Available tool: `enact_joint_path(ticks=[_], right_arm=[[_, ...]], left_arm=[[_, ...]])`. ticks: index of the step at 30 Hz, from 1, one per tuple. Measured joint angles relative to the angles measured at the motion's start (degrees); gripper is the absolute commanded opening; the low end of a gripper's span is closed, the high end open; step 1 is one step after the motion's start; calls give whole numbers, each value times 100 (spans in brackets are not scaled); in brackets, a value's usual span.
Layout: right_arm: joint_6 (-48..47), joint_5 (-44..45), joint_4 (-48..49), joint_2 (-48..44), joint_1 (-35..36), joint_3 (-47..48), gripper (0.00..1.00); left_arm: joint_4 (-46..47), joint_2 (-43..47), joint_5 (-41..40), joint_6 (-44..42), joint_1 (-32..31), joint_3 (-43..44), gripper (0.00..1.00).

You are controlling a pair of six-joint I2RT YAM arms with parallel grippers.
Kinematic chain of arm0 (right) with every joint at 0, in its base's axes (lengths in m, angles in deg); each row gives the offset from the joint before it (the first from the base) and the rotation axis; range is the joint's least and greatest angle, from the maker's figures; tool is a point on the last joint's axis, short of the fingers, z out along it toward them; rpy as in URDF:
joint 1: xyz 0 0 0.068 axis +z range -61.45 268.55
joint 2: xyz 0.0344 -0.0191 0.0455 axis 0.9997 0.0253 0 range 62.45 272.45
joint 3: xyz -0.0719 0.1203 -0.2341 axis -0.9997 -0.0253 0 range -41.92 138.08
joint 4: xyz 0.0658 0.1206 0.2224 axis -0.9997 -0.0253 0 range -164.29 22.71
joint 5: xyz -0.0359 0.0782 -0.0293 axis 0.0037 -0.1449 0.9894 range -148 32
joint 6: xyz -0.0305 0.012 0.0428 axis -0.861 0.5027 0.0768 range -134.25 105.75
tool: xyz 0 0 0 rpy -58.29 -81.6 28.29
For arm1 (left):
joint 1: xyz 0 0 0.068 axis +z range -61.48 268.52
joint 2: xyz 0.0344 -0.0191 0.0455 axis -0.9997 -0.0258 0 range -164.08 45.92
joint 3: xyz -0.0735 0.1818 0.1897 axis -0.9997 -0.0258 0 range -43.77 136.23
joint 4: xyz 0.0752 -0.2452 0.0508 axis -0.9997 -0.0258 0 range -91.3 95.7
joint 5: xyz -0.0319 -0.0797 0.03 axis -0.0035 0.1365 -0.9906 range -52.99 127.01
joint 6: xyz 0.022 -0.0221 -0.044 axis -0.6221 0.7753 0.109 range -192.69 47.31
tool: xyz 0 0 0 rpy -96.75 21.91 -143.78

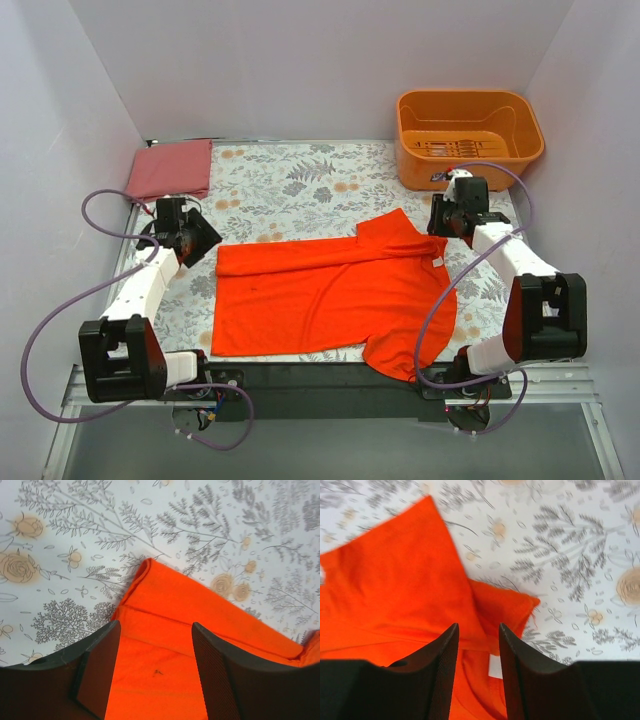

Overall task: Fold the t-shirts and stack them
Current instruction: Fold the tshirt

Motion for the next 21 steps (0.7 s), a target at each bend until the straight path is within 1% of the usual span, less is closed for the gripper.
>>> enact_joint_path(ticks=[3, 5, 13, 21], right_arm=[[-72, -140, 55, -48, 221, 310, 44], [-131, -225, 72, 87, 398, 555, 44], [-387, -267, 181, 1335, 1082, 1276, 44], [-549, -208, 175, 2330, 1412, 1773, 44]], left_arm=[[90, 151, 31, -66, -74, 42, 58], [153, 170, 90, -129, -160, 24, 58], [494, 470, 170, -455, -866, -710, 58], [728, 881, 70, -619, -1123, -1093, 57]])
